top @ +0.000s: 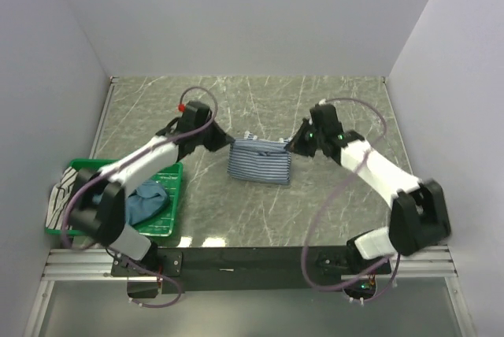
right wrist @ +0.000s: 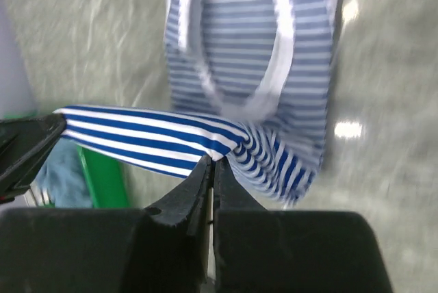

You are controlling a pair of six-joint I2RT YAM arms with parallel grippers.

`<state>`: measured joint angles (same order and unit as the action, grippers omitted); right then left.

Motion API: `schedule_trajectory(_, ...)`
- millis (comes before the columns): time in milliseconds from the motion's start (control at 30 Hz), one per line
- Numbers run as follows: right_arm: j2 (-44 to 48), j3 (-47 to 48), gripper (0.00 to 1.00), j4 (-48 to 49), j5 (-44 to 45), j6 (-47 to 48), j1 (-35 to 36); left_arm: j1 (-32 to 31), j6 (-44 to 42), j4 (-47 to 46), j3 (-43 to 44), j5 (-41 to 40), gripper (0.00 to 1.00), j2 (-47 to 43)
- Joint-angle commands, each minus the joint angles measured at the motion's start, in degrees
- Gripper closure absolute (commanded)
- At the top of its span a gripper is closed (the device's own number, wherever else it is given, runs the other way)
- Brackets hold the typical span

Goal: Fold and stack the tank tops

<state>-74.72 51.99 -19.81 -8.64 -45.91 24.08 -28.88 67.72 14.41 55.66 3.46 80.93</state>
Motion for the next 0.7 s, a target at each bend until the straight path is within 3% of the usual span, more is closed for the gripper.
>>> schedule_trajectory(0, -10.59, 9.16, 0.96, 2.59, -5.41, 5.65, -5.52, 4.18, -5.66, -7.28, 8.83, 6.1, 0.95, 11.48)
schedule_trajectory(33, -13.32, 13.45, 0.88, 2.33, -5.85, 6.0, -6.75, 5.49, -6.19, -7.12, 10.94, 7.42, 0.91, 14.41)
schedule_trajectory(67, -18.31, 15.58, 0.67, 2.24, -5.86, 6.44, -7.46, 6.03, -6.55, -7.03, 14.88, 6.91, 0.82, 16.96)
schedule_trajectory(100, -20.62, 17.52, 0.59, 1.63, -5.16, 6.8, -7.81, 6.73, -7.33, -8.6, 16.05, 7.52, 0.63, 21.07)
schedule_trajectory(133, -22.56, 21.19, 0.51, 0.92, -4.89, 7.23, -8.42, 8.04, -7.52, -9.83, 17.45, 8.83, 0.57, 22.94)
schedule_trajectory(200, -25.3, 22.8, 0.49, 0.74, -3.76, 7.24, -9.83, 9.28, -8.48, -10.62, 21.41, 9.8, 0.47, 25.5)
schedule_trajectory(300, -24.25, 22.37, 0.47, -0.05, -0.59, 7.41, -10.54, 10.51, -10.58, -9.06, 22.91, 7.36, 0.42, 23.59)
schedule_trajectory(367, -21.11, 19.31, 0.47, 0.91, 1.17, 8.12, -10.19, 10.52, -11.21, -7.04, 21.96, 4.47, 0.45, 21.92)
schedule_trajectory(467, -17.23, 15.0, 0.47, 1.01, 3.98, 8.65, -5.81, 8.41, -10.77, -5.28, 17.14, 3.57, 0.61, 18.14)
schedule_trajectory(500, -16.43, 13.94, 0.49, 1.44, 4.6, 7.95, -4.49, 7.36, -10.42, -4.49, 15.81, 1.48, 0.73, 16.39)
schedule_trajectory(600, -14.49, 9.64, 0.5, 3.81, 5.57, 6.28, 1.05, 3.14, -8.5, -5.27, 9.92, -0.38, 0.91, 13.39)
schedule_trajectory(667, -15.62, 9.27, 0.51, 4.52, 6.53, 5.92, 4.04, 0.68, -7.17, -7.2, 5.7, -0.65, 0.97, 12.42)
